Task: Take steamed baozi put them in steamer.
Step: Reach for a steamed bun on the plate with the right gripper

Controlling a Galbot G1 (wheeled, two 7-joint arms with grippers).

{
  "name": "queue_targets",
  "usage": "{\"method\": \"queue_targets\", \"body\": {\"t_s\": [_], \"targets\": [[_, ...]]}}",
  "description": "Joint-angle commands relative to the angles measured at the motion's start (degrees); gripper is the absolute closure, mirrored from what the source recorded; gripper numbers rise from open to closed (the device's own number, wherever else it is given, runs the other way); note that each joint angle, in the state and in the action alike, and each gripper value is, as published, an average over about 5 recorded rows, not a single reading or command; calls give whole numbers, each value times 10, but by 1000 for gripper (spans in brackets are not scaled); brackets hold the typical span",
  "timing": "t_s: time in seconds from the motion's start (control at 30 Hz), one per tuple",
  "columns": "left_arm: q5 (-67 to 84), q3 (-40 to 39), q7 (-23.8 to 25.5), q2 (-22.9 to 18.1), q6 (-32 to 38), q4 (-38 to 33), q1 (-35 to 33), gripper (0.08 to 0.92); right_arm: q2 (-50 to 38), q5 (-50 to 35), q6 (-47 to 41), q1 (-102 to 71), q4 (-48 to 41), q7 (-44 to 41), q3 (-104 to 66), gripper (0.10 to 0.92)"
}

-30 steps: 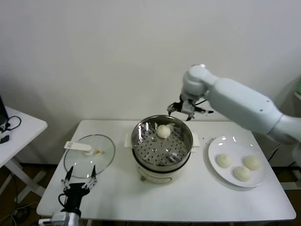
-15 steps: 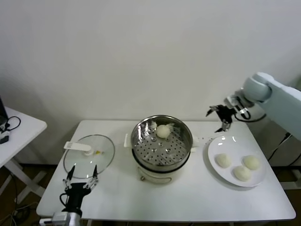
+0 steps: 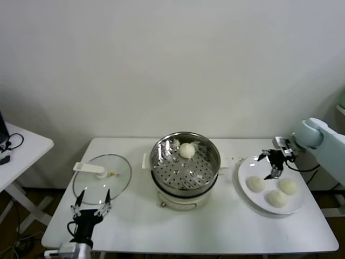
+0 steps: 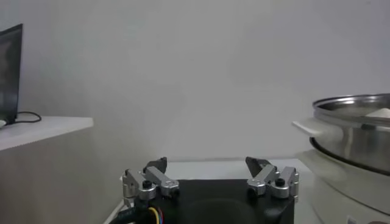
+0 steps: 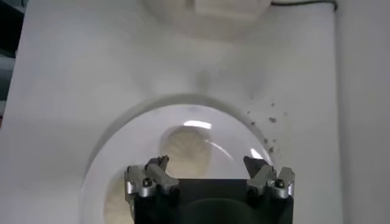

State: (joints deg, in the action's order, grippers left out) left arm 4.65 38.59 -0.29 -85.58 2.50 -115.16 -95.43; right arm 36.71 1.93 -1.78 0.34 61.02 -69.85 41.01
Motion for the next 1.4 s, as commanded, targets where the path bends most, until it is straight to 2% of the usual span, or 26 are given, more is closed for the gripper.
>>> {"method": "queue_targets", "body": {"t_s": [0.03,0.5,1.07,1.4], "targets": [[1,1,0,-1,-1,1,1,177,49,47,2,-45,-61,-20,-15,203],[8,1,-1,0,-2,7,7,177,91,98,18,-46,-94,-2,-12,203],[9,0,-1,0,-1,12,8,177,108,119,21,-48,-116,-2,-35,203],[9,0,-1,-3,0,13,9,177,113,117,20,-46,-116,-5,-37,296]]}}
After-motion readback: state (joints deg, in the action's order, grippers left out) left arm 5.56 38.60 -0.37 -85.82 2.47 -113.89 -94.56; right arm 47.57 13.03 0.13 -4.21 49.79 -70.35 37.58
